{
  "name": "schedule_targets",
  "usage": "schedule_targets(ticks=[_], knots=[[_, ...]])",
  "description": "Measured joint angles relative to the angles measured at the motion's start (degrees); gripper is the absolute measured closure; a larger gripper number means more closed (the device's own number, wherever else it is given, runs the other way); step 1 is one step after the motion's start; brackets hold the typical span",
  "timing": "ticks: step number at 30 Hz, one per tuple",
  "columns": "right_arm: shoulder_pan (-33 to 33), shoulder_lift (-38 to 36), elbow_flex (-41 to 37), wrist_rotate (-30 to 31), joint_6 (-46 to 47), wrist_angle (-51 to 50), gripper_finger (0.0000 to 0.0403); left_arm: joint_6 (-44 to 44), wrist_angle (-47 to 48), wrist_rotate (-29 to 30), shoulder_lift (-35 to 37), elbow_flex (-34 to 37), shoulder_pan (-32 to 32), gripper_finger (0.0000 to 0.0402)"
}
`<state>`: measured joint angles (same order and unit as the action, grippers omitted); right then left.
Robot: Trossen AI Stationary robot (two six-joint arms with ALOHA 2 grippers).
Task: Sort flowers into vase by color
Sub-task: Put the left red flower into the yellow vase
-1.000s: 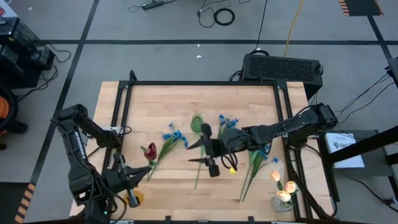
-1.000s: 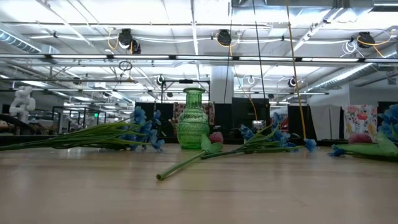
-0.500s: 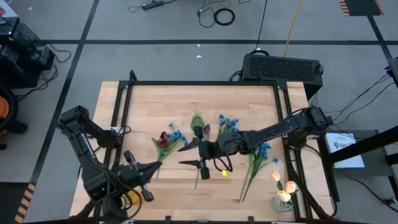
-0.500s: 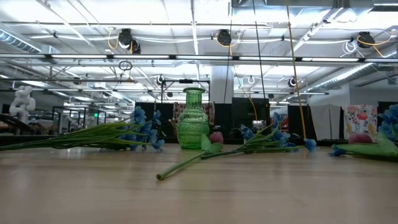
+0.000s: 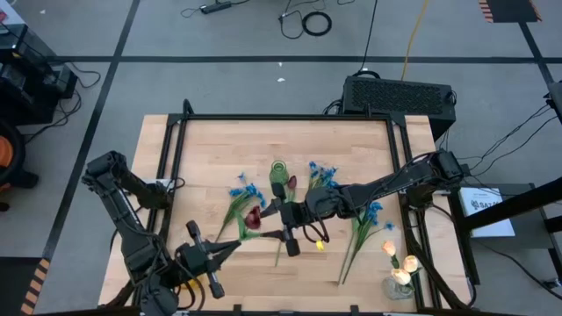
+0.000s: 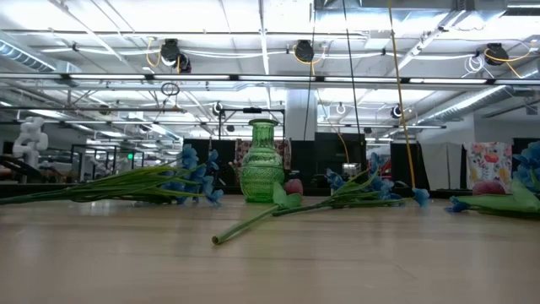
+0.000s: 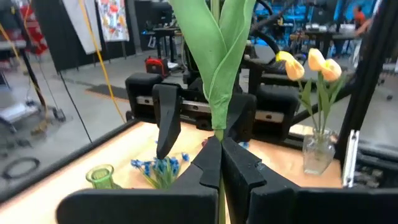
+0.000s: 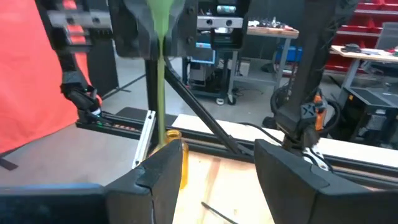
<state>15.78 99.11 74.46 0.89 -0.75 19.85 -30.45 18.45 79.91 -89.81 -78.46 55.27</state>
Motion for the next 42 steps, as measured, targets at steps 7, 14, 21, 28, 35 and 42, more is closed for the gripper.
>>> schedule_targets(ticks=[7,14,21,28,35,42], knots=[[0.2,0.0,0.0,-1.1,0.0,1.2,0.0211,0.9,-0.9,-1.9,-0.2,0.0,0.4,0.0395],[0.5,-0.1,0.0,-1.3,0.3,3.8,0.0211,2.4,-1.7,-0.4,-0.2,0.0,1.0,0.0395],[1.1,-0.1,0.0,-1.3,-0.5,3.7,0.0211,4.0,-1.4,-1.0,-0.2,0.0,-0.1,0.0395],[1.2,-0.1,0.0,-1.3,-1.5,3.7,0.0211,7.1,-1.4,-0.8,-0.2,0.0,-0.3,0.0395],[1.2,-0.1,0.0,-1.4,-1.9,3.5,0.0211,5.5,-5.0,-3.2,-0.4,0.0,-0.6,0.0395],[1.2,-0.1,0.0,-3.5,-2.1,3.6,0.0211,10.5,-15.1,-5.4,-2.2,0.0,-1.7,0.0395]])
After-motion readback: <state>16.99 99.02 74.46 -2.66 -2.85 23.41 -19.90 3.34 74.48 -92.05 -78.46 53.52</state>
